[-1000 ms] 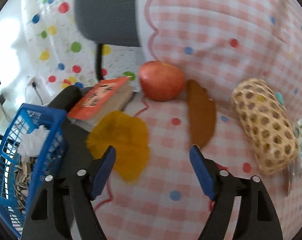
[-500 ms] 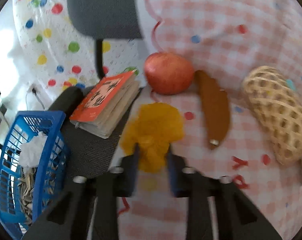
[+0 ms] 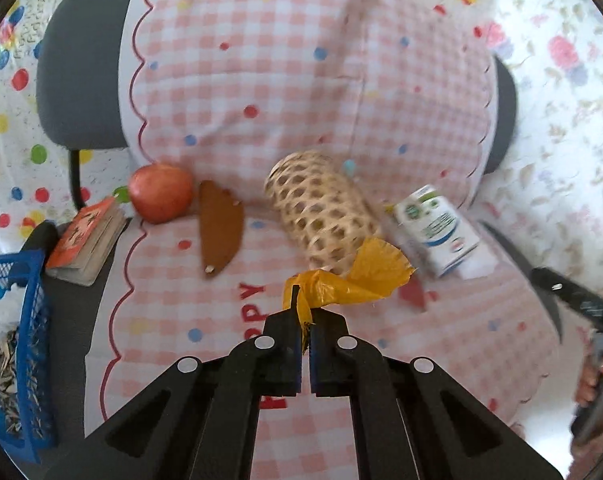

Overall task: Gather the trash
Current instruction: 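Grasp the white sponge block with the right tool while the left tool holds the wrapper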

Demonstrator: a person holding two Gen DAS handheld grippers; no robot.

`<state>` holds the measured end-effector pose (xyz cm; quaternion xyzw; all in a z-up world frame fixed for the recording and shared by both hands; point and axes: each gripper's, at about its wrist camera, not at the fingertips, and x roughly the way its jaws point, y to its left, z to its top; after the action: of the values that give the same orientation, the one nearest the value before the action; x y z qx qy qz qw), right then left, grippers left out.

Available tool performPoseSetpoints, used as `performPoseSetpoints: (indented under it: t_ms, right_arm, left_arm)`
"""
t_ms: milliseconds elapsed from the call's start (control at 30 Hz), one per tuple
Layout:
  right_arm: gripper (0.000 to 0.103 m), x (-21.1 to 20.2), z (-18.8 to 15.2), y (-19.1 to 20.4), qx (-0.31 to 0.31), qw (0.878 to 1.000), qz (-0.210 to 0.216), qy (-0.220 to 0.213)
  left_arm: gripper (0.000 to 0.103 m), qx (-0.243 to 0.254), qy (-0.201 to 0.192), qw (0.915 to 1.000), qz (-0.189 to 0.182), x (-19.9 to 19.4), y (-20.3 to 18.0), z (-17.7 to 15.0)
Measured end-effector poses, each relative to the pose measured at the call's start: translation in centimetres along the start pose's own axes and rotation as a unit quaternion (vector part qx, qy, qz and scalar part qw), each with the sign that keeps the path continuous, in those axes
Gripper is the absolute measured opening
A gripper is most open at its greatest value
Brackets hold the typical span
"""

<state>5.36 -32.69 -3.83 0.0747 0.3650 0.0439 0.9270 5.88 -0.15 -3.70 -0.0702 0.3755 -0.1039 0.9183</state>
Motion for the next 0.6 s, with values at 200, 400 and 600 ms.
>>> performPoseSetpoints:
  t_ms: [200, 400, 600]
  right_arm:
    - [0.059, 3.4, 1.0, -1.4, 0.004, 1.000, -0.004, 0.021]
    - [0.077, 7.6, 1.2, -0.8, -0.044, 0.997, -0.026, 0.051]
    - [0.079, 10.0, 1.4, 0.4, -0.101, 0.992, -0.062, 0.052]
  left_arm:
    - [0.003, 0.007, -0.003, 1.0000, 0.003, 0.5, -0.5, 1.0]
    - [0.003, 0.007, 0.004, 0.9999, 0.009, 1.0, -0.9, 1.4]
    - [0.003, 0.010, 0.006, 0.9998, 0.013, 0.8, -1.4, 1.3]
